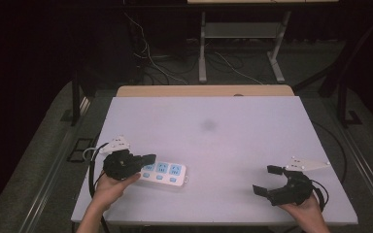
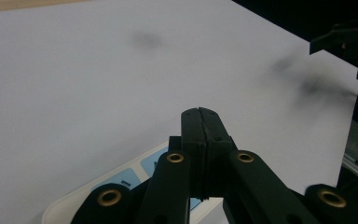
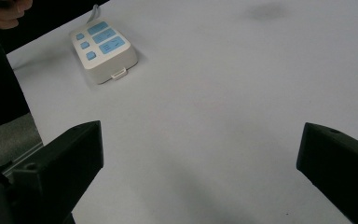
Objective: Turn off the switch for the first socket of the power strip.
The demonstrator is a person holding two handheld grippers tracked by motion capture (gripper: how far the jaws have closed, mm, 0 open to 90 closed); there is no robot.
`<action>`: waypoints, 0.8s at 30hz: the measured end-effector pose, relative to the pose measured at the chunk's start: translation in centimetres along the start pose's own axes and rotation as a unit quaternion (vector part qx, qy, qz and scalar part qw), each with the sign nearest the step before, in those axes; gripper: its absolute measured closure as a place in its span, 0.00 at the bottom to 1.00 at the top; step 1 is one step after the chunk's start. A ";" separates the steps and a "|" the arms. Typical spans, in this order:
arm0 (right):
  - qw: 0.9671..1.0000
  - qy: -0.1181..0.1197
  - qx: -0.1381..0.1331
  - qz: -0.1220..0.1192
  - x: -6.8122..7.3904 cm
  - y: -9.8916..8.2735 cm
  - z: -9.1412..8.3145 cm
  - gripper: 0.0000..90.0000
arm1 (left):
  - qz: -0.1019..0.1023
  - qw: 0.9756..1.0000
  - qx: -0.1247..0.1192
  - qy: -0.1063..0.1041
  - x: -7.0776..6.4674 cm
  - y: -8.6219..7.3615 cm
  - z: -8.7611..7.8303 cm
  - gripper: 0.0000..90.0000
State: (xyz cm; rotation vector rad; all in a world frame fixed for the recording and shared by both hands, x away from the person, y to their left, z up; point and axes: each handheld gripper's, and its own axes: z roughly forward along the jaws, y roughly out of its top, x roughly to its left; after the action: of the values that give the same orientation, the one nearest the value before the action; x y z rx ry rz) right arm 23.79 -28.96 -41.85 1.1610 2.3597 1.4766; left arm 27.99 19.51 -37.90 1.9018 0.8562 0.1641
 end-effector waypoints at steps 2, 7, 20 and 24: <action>1.000 0.000 0.000 0.000 0.0 0.0 0.0 0.00 | -0.005 1.000 -0.010 -0.002 -0.1 -0.4 0.0 0.96; 1.000 0.001 0.001 0.000 0.0 0.0 0.0 0.00 | -0.009 1.000 -0.029 -0.007 -0.6 -1.0 0.0 0.77; 1.000 0.002 0.003 -0.002 0.0 -0.1 0.1 0.00 | -0.015 0.999 -0.042 -0.015 -1.3 -2.8 0.6 0.15; 1.000 0.002 0.005 -0.002 0.1 -0.1 0.2 0.00 | -0.011 0.999 -0.035 -0.020 -1.6 -3.6 1.3 0.08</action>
State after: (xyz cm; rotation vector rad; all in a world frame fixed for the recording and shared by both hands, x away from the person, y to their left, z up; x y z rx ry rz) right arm 23.79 -28.82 -41.97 1.1555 2.3733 1.4704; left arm 25.63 18.46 -41.12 1.8242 0.8333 0.1402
